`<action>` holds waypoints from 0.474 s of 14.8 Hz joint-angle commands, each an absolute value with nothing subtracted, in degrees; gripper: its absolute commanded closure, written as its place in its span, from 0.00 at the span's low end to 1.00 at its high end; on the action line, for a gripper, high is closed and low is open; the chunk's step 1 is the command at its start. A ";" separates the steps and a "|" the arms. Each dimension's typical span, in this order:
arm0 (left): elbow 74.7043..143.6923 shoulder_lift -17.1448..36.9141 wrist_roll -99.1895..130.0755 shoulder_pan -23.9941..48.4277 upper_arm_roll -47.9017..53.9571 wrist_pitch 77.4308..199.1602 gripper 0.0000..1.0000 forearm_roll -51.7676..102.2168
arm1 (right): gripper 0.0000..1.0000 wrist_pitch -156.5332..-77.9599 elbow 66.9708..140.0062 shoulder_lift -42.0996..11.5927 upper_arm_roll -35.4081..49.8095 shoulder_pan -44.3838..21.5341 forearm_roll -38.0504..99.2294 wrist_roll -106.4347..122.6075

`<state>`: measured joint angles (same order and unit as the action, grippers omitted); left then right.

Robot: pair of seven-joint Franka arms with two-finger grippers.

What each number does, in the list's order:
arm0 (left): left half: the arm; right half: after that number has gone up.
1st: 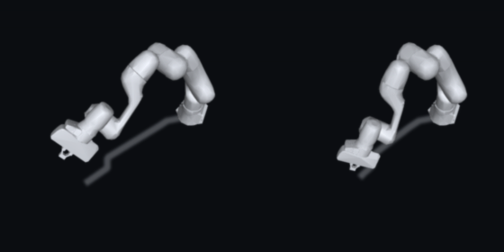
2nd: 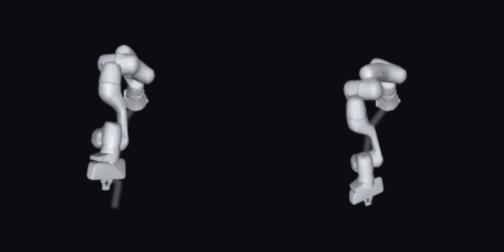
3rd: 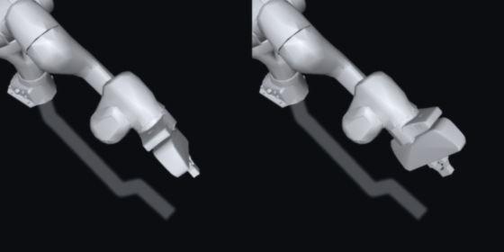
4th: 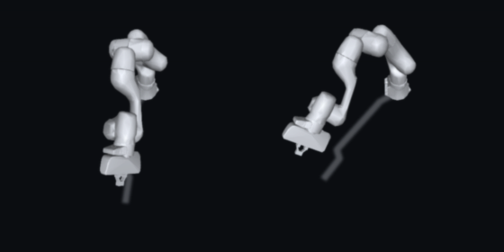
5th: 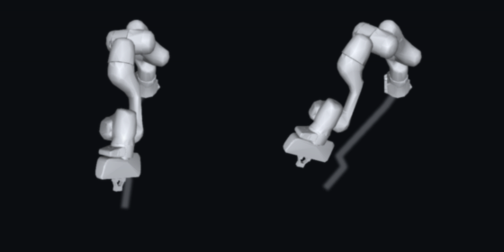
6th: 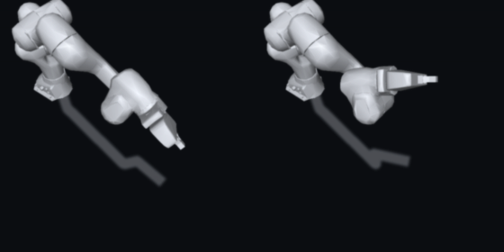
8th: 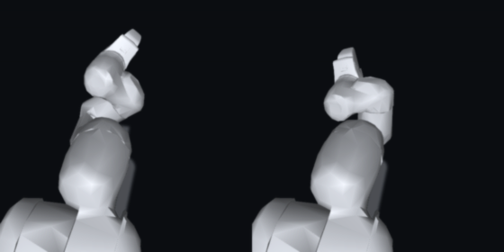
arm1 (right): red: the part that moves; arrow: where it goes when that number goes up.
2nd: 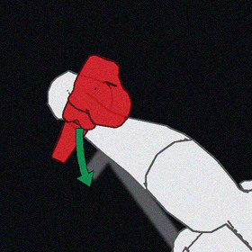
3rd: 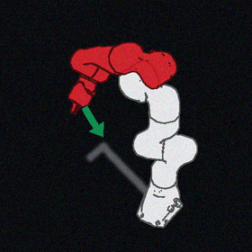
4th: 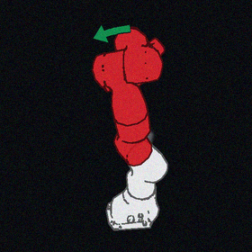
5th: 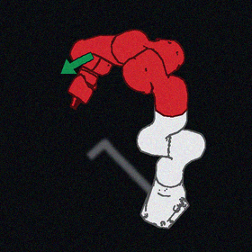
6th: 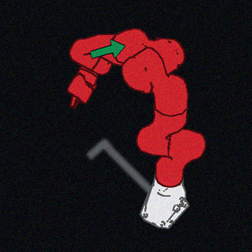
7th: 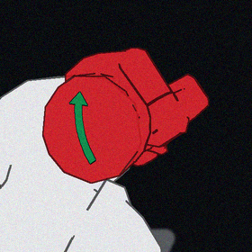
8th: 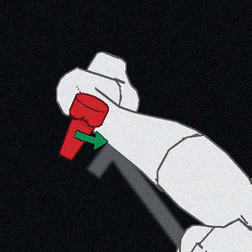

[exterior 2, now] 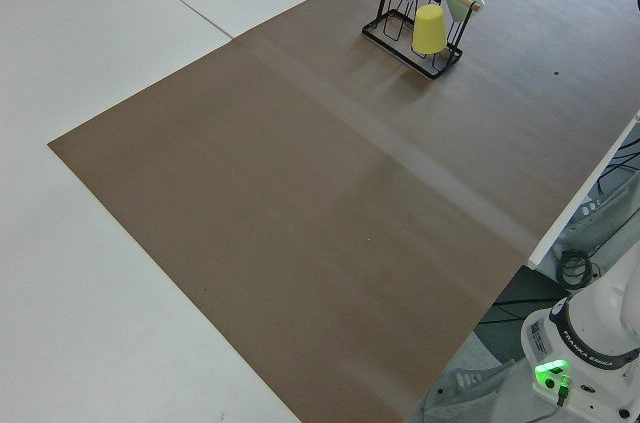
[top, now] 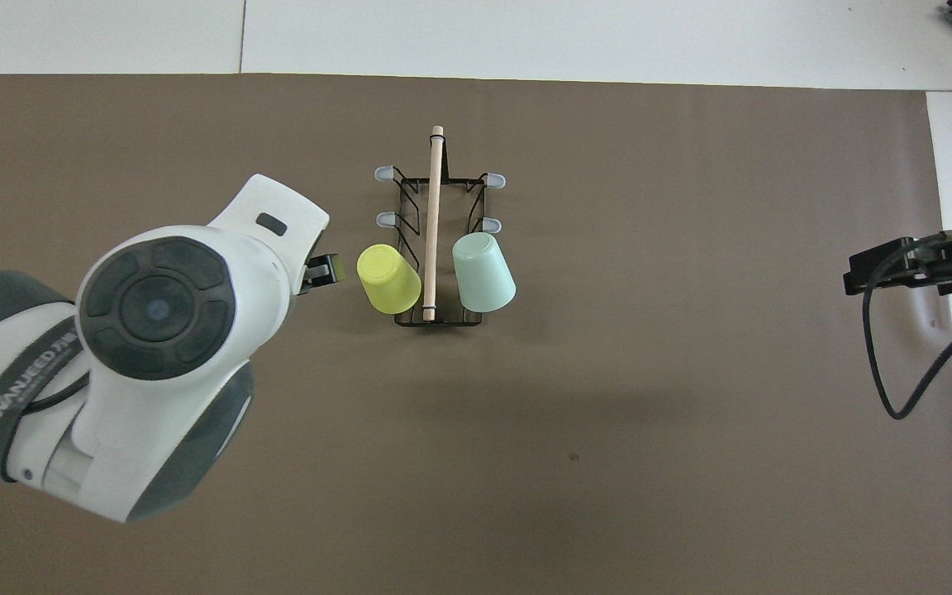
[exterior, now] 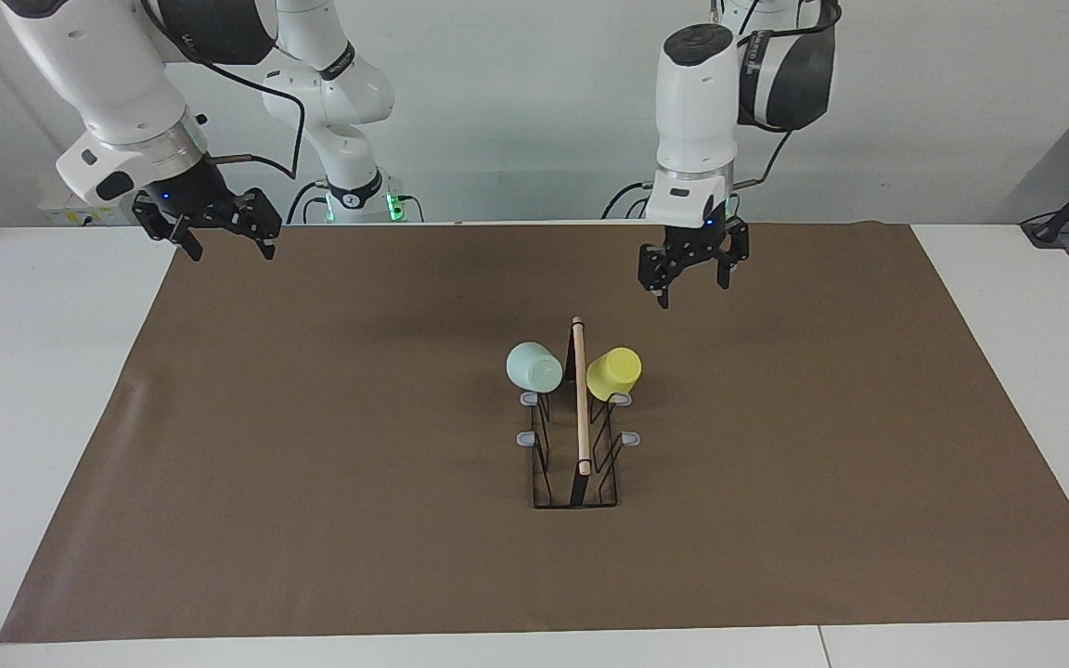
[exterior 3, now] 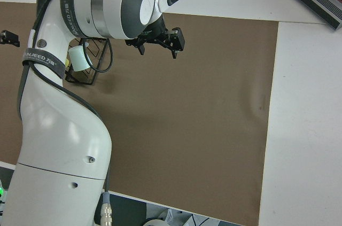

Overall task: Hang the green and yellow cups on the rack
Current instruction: 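Release the yellow cup on the peg and withdraw the left gripper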

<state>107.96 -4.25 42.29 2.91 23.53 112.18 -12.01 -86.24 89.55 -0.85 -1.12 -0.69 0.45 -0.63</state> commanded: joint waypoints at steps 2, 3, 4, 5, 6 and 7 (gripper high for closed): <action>111.88 -8.26 33.17 4.31 16.81 113.91 0.00 -8.01 | 0.00 -87.27 90.44 -0.79 -0.88 -0.44 0.70 -1.32; 112.58 -9.39 28.87 4.31 14.53 113.91 0.00 -5.39 | 0.00 -86.84 90.44 -0.70 -0.88 0.26 0.70 -0.71; 113.37 -10.36 24.30 4.39 11.89 113.82 0.00 -3.01 | 0.00 -86.23 90.96 -0.01 -1.14 0.96 0.70 1.56; 113.47 -10.72 21.73 4.39 9.95 113.73 0.00 -2.21 | 0.00 -86.13 92.01 1.04 -1.14 1.84 0.70 3.76; 113.21 -10.72 19.01 4.39 8.71 113.30 0.00 -2.20 | 0.00 -86.13 92.98 1.66 -1.14 1.85 0.70 4.04; 112.86 -10.72 16.03 4.39 7.48 112.25 0.00 -2.20 | 0.00 -86.31 93.16 1.76 -1.14 1.50 0.62 4.04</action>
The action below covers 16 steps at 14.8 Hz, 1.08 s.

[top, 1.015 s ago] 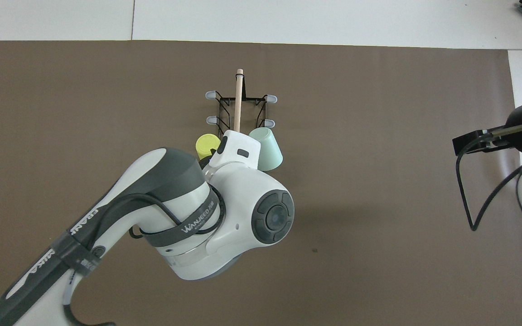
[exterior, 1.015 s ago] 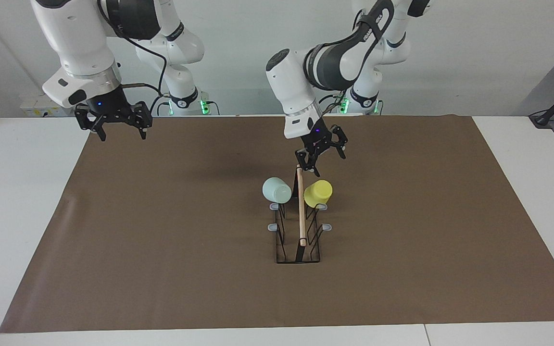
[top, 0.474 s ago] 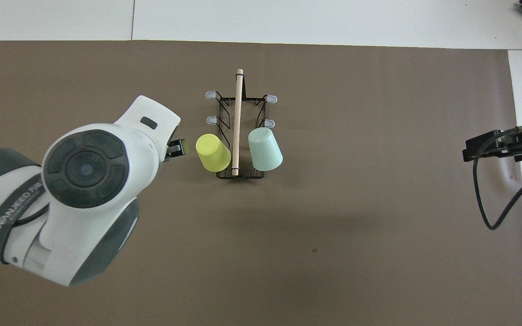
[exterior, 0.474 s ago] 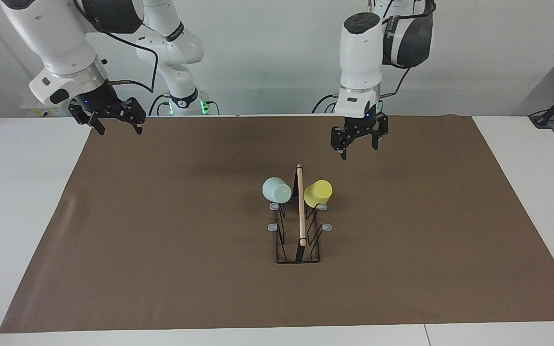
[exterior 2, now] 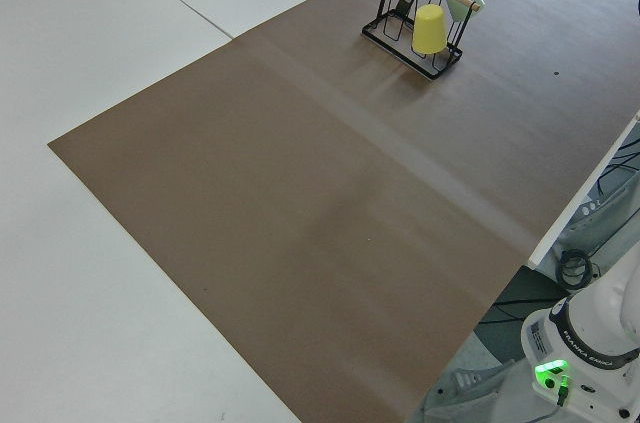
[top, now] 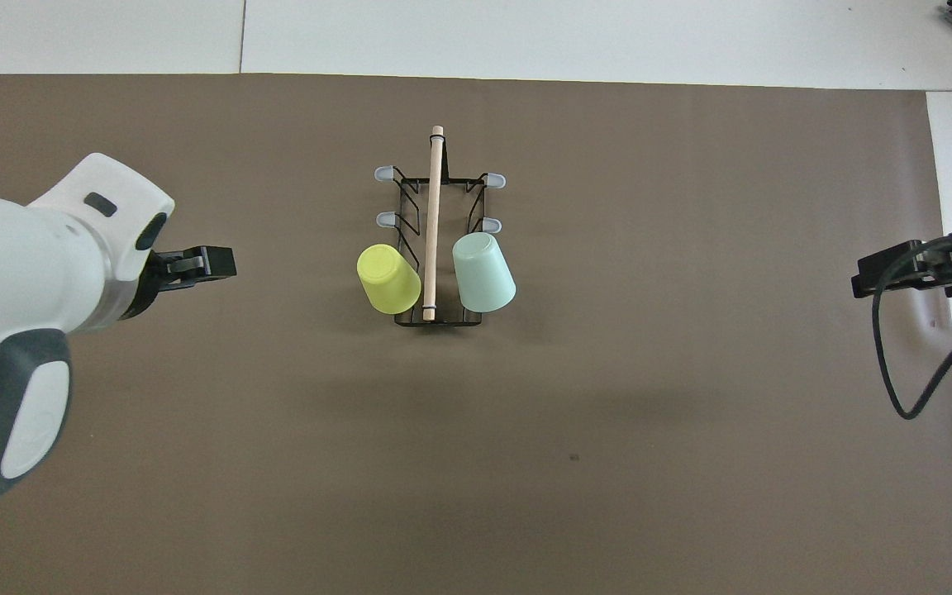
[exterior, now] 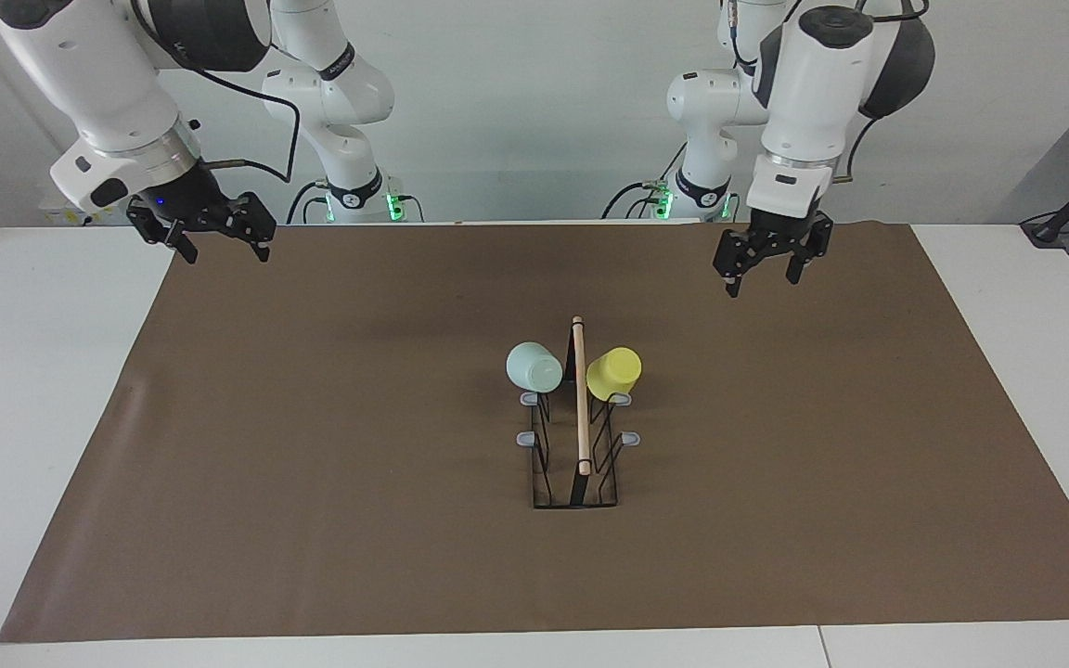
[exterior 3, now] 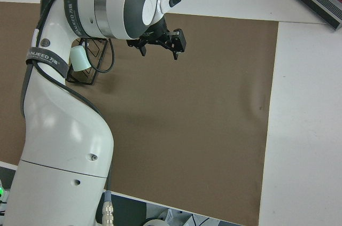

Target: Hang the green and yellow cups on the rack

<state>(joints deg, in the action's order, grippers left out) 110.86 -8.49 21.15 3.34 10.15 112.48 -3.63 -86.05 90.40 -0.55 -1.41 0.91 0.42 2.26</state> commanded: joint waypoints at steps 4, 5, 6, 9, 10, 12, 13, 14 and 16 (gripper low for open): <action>104.18 -7.31 8.98 4.22 1.33 106.46 0.00 1.04 | 0.00 -86.75 93.08 1.67 -1.05 1.84 1.41 4.57; 101.19 -6.16 4.01 4.22 0.54 104.61 0.00 0.88 | 0.00 -86.75 93.08 1.67 -1.05 1.85 1.41 4.48; 99.42 -5.63 -1.87 3.87 0.27 104.76 0.00 0.62 | 0.00 -86.75 93.08 1.67 -1.05 1.85 1.41 4.57; 92.13 -2.73 -6.94 4.04 -2.81 101.36 0.00 0.96 | 0.00 -87.88 93.43 1.76 -0.97 0.62 -0.60 4.05; 90.28 -2.12 -7.03 4.04 -2.90 99.16 0.00 1.31 | 0.00 -88.24 93.25 1.67 -0.88 0.44 -1.31 4.13; 86.85 -0.62 -6.94 4.04 -2.90 93.99 0.00 1.32 | 0.00 -87.98 93.08 1.58 -0.70 0.44 -1.75 4.13; 84.92 0.34 -6.94 4.04 -2.90 90.65 0.00 1.23 | 0.00 -87.63 92.90 1.58 -0.53 0.35 -2.54 3.78; 83.16 1.13 -6.94 4.13 -2.81 88.70 0.00 1.06 | 0.00 -86.84 92.20 1.15 -0.44 0.44 -2.81 2.74; 81.65 1.93 -6.94 3.87 -2.64 86.14 0.00 1.23 | 0.00 -85.87 91.58 1.05 -0.44 0.44 -2.81 2.46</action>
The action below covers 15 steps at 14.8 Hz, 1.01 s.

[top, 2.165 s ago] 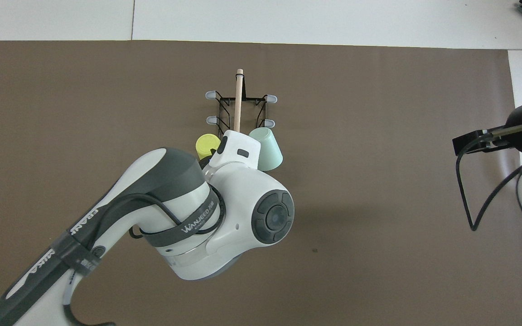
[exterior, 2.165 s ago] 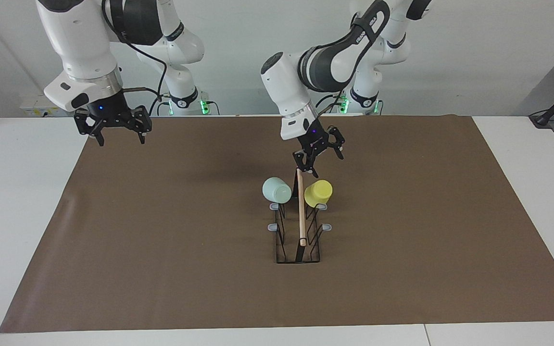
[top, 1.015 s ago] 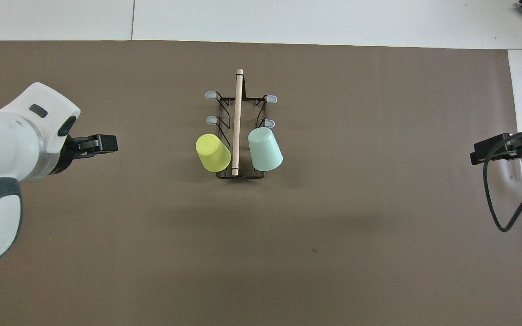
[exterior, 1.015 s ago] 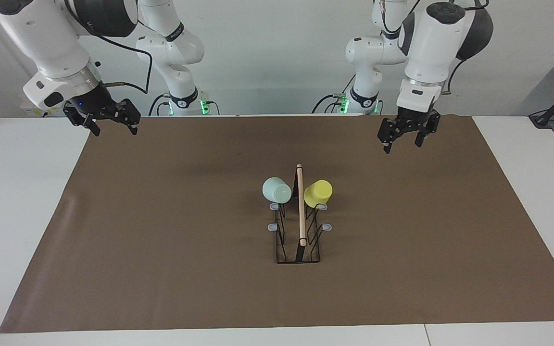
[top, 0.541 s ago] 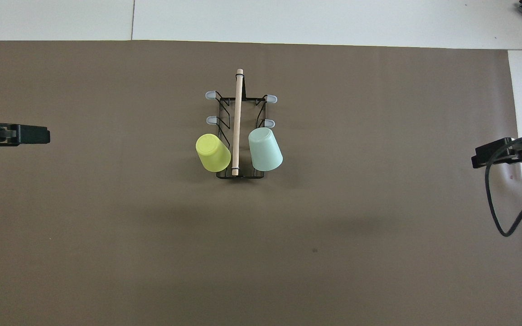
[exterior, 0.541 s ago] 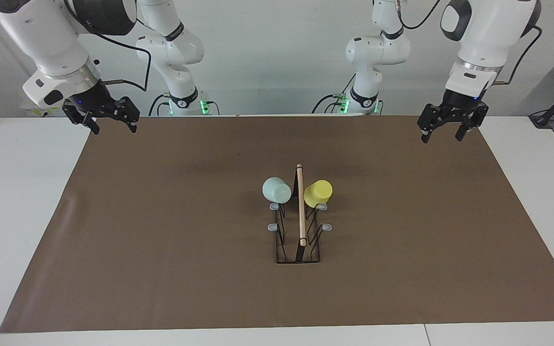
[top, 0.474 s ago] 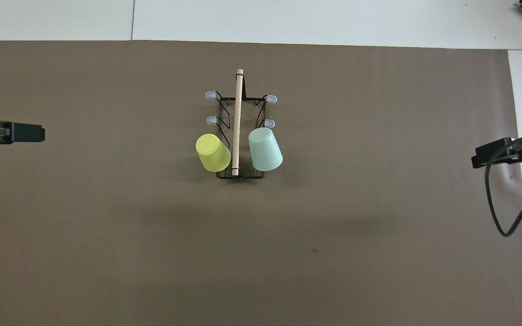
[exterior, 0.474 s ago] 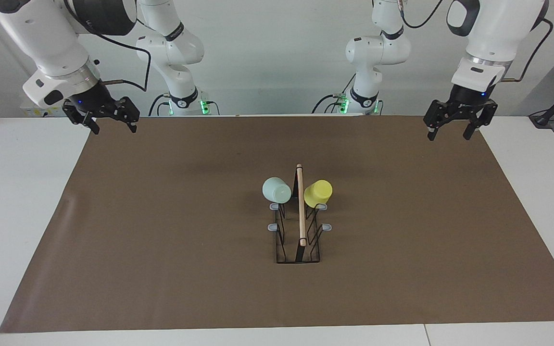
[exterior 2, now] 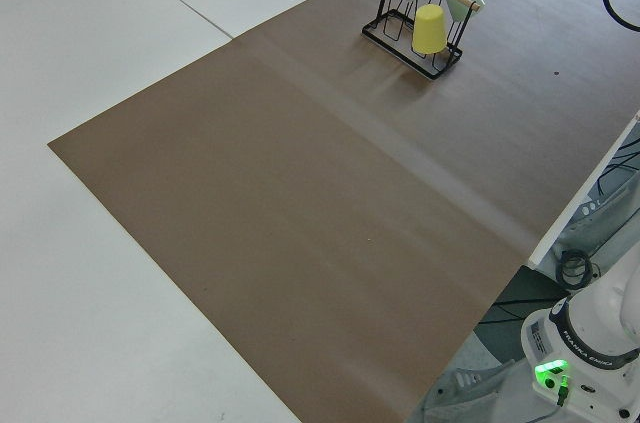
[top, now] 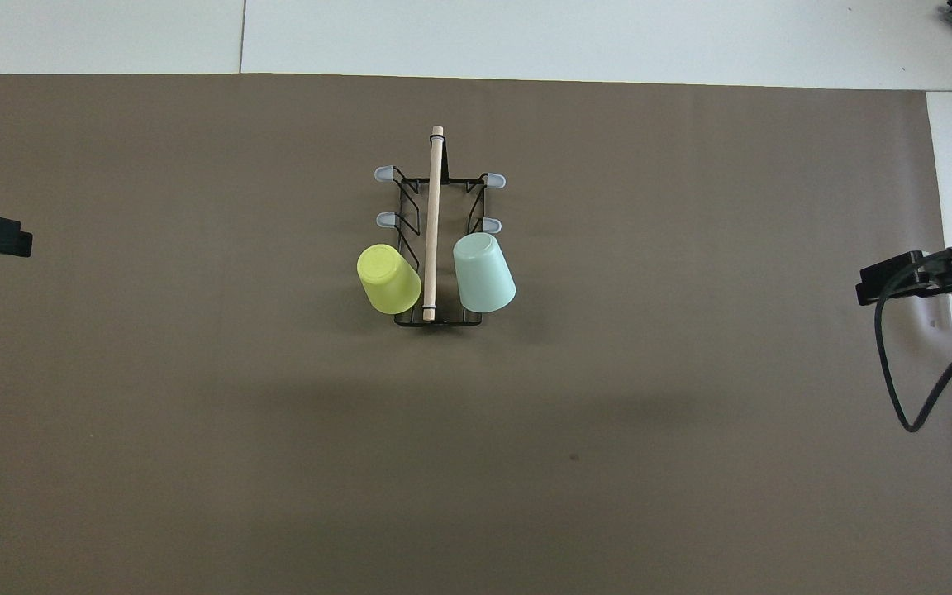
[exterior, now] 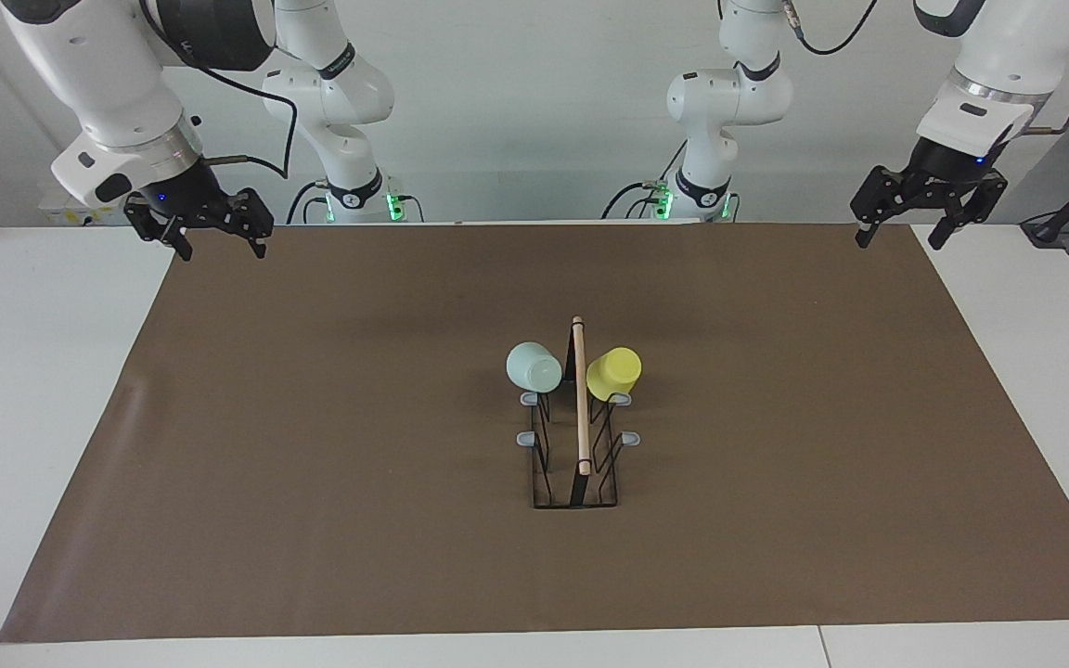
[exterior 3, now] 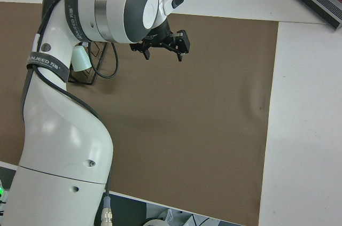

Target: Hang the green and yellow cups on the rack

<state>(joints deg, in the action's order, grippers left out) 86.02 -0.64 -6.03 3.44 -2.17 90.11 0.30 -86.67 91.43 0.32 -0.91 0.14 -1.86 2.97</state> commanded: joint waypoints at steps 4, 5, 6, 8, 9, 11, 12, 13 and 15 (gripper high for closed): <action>84.28 0.27 -6.85 3.78 -2.46 83.86 0.00 0.97 | 0.00 -87.18 92.20 1.14 -0.44 0.53 -2.29 2.37; 85.33 -0.52 -6.77 3.69 -2.37 83.67 0.00 0.97 | 0.00 -87.19 92.28 1.23 -0.44 0.53 -2.20 2.37; 87.08 -1.05 -6.77 3.69 -2.46 84.54 0.00 0.97 | 0.00 -87.10 92.37 1.32 -0.44 0.53 -2.11 2.37; 88.94 -2.02 -6.77 3.60 -2.46 85.69 0.00 0.97 | 0.00 -87.19 92.37 1.32 -0.44 0.53 -1.94 2.37; 89.29 -2.28 -6.77 3.60 -2.46 85.61 0.00 0.88 | 0.00 -87.27 92.37 1.32 -0.44 0.61 -1.85 2.37; 90.08 -2.55 -6.77 3.60 -2.46 85.61 0.00 0.79 | 0.00 -87.28 92.37 1.32 -0.44 0.88 -1.76 2.29; 90.78 -3.07 -6.77 3.52 -2.46 85.61 0.00 0.79 | 0.00 -87.28 92.37 1.32 -0.44 0.97 -1.76 2.29; 91.57 -3.34 -6.77 3.52 -2.29 85.69 0.00 0.70 | 0.00 -87.36 92.37 1.32 -0.44 1.05 -1.76 2.29; 92.72 -3.95 -6.77 3.52 -2.02 86.04 0.00 0.70 | 0.00 -87.36 92.37 1.32 -0.53 1.05 -1.76 2.29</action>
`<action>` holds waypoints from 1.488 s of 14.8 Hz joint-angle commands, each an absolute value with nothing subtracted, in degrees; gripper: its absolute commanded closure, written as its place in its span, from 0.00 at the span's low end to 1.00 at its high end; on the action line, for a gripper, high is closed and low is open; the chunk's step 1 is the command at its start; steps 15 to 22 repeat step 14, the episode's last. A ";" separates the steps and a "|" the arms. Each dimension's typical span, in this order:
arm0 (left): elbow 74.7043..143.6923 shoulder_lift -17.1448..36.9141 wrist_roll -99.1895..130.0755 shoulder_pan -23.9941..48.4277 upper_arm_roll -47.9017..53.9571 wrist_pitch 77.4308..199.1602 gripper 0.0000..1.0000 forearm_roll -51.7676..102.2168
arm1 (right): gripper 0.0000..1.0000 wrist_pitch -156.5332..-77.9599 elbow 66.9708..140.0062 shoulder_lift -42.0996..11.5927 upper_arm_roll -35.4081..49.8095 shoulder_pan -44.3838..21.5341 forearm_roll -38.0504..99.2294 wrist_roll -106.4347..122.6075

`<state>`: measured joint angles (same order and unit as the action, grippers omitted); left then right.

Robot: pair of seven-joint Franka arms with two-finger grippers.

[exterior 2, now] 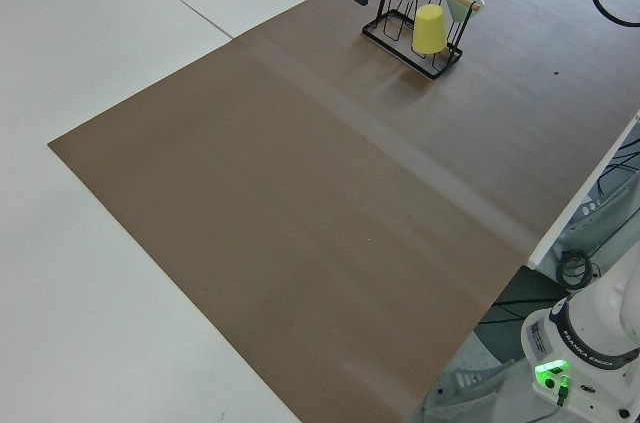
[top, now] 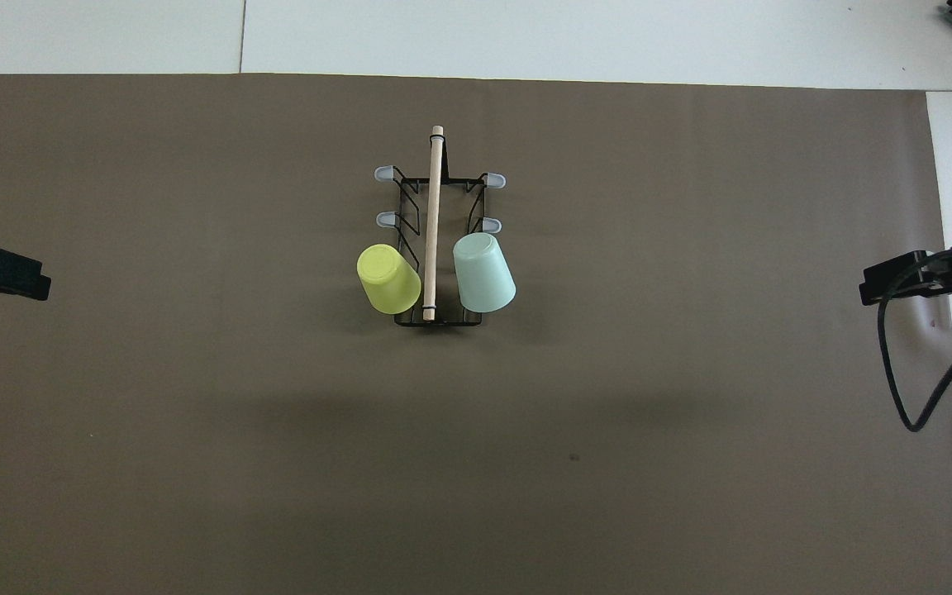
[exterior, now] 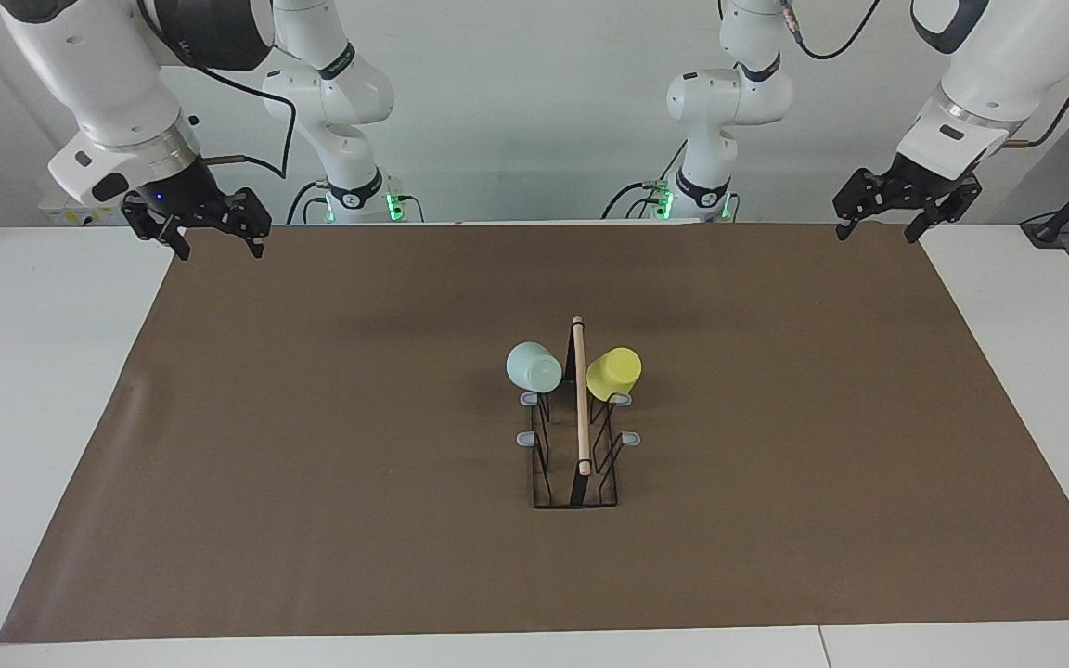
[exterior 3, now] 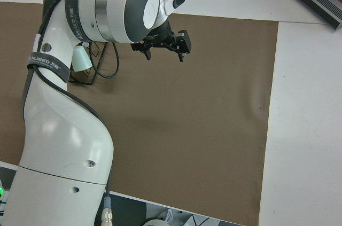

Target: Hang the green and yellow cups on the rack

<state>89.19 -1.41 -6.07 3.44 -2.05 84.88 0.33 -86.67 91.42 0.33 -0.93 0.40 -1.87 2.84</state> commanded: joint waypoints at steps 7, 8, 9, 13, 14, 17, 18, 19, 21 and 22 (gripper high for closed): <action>94.75 -5.01 -6.68 1.94 0.43 87.27 0.00 0.62 | 0.00 -86.49 91.23 1.14 -0.53 0.88 -1.67 2.55; 94.75 -5.01 -6.68 0.98 1.57 87.28 0.00 0.70 | 0.00 -85.79 90.80 1.23 -0.53 0.79 -1.67 2.55; 94.75 -5.01 -6.68 0.62 1.84 87.28 0.00 0.70 | 0.00 -85.00 90.44 1.23 -0.53 0.79 -1.67 2.64; 94.83 -5.10 -6.94 0.62 1.76 87.98 0.00 0.70 | 0.00 -85.34 90.53 1.49 -0.53 0.53 -1.67 2.55; 94.83 -5.10 -6.94 0.62 1.76 87.98 0.00 0.70 | 0.00 -85.43 90.61 1.58 -0.53 0.53 -1.67 2.55; 94.83 -5.10 -6.94 0.62 1.76 87.98 0.00 0.70 | 0.00 -85.43 90.61 1.58 -0.53 0.53 -1.67 2.55; 94.83 -5.10 -6.94 0.62 1.76 87.98 0.00 0.70 | 0.00 -85.43 90.61 1.58 -0.53 0.53 -1.67 2.55; 94.83 -5.10 -6.94 0.62 1.76 87.98 0.00 0.70 | 0.00 -85.43 90.61 1.58 -0.53 0.53 -1.67 2.55; 94.83 -5.10 -6.94 0.62 1.76 87.98 0.00 0.70 | 0.00 -85.43 90.61 1.58 -0.53 0.53 -1.67 2.55; 94.83 -5.10 -6.94 0.62 1.76 87.98 0.00 0.70 | 0.00 -85.43 90.61 1.58 -0.53 0.53 -1.67 2.55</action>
